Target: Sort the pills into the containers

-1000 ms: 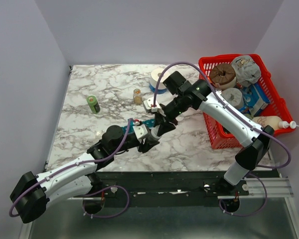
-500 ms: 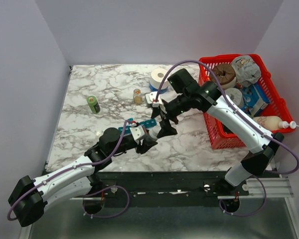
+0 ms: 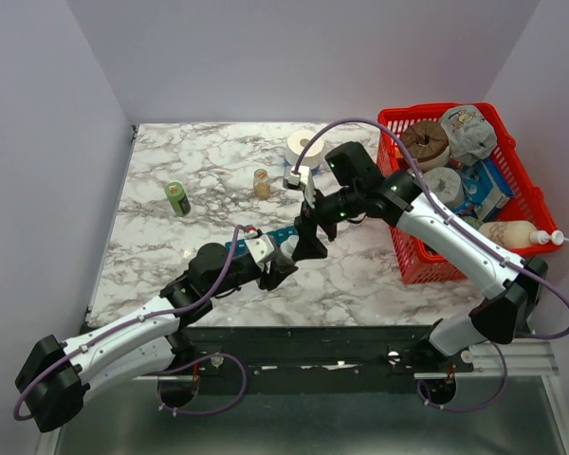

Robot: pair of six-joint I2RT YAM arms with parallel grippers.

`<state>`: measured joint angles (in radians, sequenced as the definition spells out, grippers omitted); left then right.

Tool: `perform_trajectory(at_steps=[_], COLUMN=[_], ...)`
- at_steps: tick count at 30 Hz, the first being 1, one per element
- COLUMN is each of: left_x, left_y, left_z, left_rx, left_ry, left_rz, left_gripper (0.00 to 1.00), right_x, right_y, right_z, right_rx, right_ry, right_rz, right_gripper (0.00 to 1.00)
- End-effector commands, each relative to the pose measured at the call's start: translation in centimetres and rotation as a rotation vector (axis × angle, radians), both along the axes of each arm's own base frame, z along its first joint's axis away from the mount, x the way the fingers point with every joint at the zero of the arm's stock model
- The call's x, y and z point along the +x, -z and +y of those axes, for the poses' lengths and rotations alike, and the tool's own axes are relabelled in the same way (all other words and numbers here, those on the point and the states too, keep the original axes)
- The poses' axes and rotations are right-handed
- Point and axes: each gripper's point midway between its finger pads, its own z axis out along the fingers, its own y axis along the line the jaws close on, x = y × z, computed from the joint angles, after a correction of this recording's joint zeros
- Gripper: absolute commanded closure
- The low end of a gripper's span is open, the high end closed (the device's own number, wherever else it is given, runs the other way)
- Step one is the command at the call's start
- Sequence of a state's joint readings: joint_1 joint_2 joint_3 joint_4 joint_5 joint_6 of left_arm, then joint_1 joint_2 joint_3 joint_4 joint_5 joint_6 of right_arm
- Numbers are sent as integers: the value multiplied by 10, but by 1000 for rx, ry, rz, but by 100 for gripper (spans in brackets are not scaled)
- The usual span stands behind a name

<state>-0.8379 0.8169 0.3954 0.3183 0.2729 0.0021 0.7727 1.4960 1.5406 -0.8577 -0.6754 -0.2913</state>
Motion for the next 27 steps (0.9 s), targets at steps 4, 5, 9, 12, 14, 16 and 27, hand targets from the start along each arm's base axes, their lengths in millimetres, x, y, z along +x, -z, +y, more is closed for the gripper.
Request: perform_trajectory(at_steps=[4,5,9,12,14,16,27], left_x=[8,8,9,9,8,8,-22], left_y=[-15,-15,-14,-14,-12,-11,-14], left_z=[-1,-1,0,0,0,1,-3], left_rx=[-39,-39,-35,-36,-29,-24,20], left_ry=[-37,-39,-43,-43,-43,-41,124], left_rz=[-11,-11,-12,-13,-10,-14,-30], left_gripper=[100,100,100,100,100,100,100], right_x=[13,11,4,0,-1,-4,-49], right_y=[5,6,5,6,3,0,-15], right_z=[12,14,17,18,19,19,-2], right_rx=[-7,-4,-6,-3,2,11,198], right_ry=[82,72,35,17,3,-19,-681], right_rz=[62,78,133,155,153,156,-235], right_gripper=[9,15,32,47,61,78,87])
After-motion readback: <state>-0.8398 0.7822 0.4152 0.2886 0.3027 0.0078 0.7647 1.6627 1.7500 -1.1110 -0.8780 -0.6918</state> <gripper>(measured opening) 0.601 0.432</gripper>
